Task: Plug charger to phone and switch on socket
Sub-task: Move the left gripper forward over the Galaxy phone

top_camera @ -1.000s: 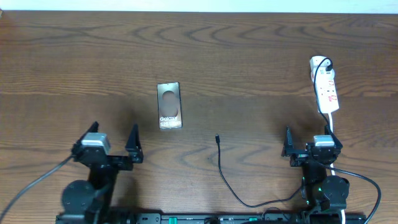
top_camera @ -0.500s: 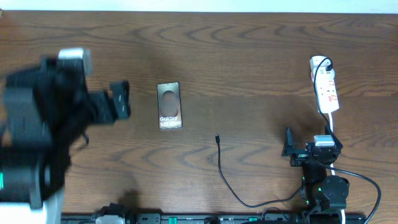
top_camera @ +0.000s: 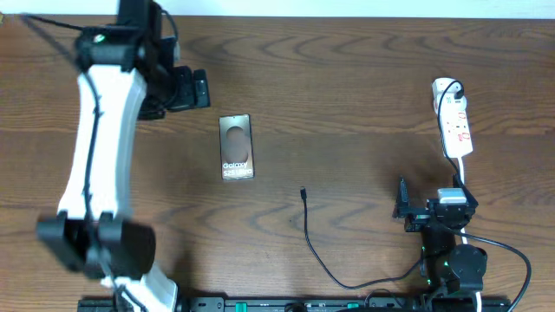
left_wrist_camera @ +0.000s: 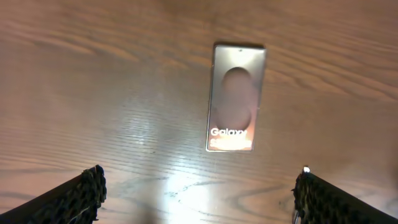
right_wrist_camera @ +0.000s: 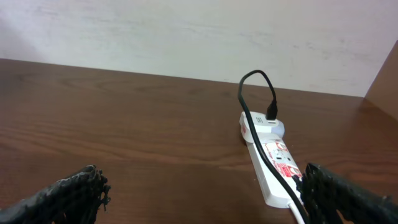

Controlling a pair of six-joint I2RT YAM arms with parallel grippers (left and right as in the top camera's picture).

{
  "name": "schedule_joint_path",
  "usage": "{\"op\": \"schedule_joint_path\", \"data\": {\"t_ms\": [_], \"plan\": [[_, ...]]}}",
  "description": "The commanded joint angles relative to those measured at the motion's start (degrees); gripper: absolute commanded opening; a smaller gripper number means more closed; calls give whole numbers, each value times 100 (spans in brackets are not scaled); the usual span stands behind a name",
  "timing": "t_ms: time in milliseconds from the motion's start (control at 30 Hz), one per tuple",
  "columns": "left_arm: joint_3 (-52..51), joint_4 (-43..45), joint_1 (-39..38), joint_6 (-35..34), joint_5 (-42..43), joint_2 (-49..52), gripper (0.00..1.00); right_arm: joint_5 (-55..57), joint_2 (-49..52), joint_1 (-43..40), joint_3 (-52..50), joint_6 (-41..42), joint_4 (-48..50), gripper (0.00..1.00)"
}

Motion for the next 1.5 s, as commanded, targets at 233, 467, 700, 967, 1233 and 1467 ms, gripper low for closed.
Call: {"op": "schedule_joint_path", "data": {"t_ms": [233,467,700,967,1233,1467], "plan": [[57,-74,-20,-671,76,1628,85,24,-13,28,-9,68,-13,99],[17,-166,-20,-667,72,2256,14,24,-13,28,-9,68,-13,99],[-20,-48,-20,-669,72,2330,8,24,-13,28,-9,68,-13,99],[-302,186,-260,-667,70,2330,11,24,-13,28,-9,68,-13,99],[-704,702,-647,-669,70,2330,50,24,-13,28,-9,68,-13,99],[-861,1067,-931,-667,63,2332,63,24,-13,28,-9,68,-13,99]]}}
